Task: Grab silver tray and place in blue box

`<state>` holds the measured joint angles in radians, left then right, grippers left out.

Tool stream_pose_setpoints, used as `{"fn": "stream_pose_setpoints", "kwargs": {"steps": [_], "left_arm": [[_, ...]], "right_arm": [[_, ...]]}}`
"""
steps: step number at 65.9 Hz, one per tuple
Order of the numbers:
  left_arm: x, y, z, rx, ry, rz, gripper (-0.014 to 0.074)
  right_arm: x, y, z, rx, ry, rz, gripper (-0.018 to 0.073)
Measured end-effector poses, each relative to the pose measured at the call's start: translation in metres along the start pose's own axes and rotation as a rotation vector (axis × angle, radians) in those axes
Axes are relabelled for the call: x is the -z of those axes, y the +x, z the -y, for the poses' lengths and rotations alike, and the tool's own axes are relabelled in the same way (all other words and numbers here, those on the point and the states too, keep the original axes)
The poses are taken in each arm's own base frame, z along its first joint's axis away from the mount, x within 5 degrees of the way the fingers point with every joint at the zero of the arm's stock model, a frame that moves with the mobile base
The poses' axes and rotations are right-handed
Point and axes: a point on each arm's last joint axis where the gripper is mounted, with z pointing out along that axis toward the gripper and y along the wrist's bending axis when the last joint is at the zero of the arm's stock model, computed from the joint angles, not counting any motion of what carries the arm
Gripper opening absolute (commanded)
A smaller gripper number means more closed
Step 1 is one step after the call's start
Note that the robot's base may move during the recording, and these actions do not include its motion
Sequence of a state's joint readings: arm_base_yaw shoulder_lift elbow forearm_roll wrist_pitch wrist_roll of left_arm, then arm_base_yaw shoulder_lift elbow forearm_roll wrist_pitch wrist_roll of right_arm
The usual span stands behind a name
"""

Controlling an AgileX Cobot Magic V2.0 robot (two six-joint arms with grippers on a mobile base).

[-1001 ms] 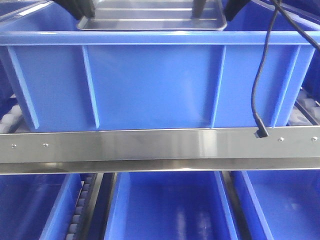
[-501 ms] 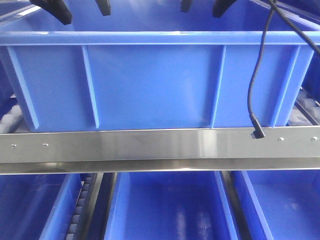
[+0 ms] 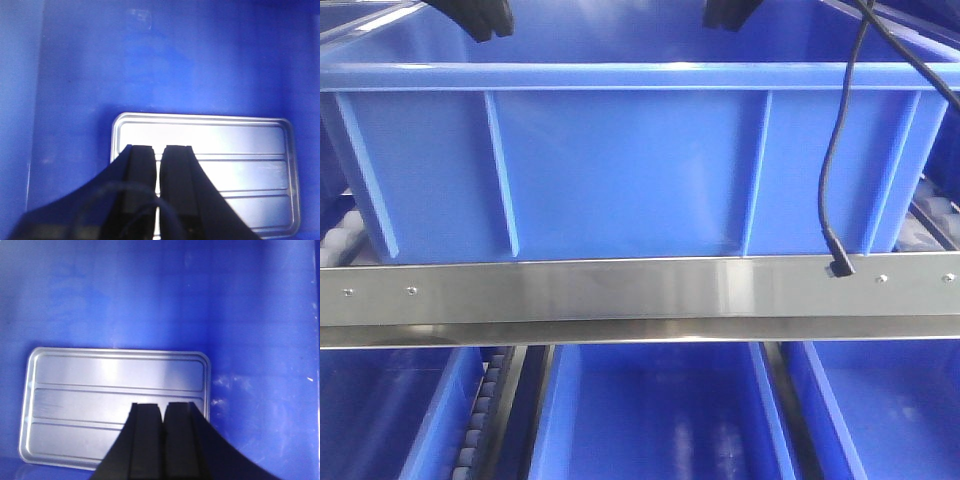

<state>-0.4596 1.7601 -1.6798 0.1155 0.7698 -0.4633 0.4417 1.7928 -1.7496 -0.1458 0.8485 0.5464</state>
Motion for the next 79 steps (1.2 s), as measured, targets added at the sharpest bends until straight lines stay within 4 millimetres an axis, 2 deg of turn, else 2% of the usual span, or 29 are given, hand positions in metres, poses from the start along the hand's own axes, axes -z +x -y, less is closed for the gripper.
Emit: {"fn": "stream_pose_setpoints", "kwargs": {"steps": [15, 23, 32, 43, 57, 79], "left_arm": [[-0.001, 0.011, 0.013, -0.024, 0.038, 0.002, 0.0004], [0.005, 0.026, 0.025, -0.053, 0.092, 0.028, 0.0004], [0.017, 0.045, 0.032, -0.080, 0.154, 0.072, 0.0004], [0.036, 0.065, 0.026, -0.083, 0.251, 0.211, 0.0004], [0.075, 0.090, 0.009, -0.142, 0.360, 0.436, 0.0004], [0.151, 0.147, -0.032, -0.235, 0.425, 0.631, 0.0002]], "right_arm": [[0.007, 0.010, -0.011, 0.113, -0.037, 0.012, 0.0052], [0.023, 0.020, -0.019, 0.149, -0.106, 0.082, 0.0052], [0.046, 0.032, -0.016, 0.170, -0.183, 0.191, 0.0052], [0.079, 0.062, 0.006, 0.209, -0.222, 0.292, 0.0052], [0.126, 0.104, 0.038, 0.342, -0.257, 0.486, 0.0052], [0.198, 0.163, 0.090, 0.359, -0.234, 0.624, 0.0052]]}}
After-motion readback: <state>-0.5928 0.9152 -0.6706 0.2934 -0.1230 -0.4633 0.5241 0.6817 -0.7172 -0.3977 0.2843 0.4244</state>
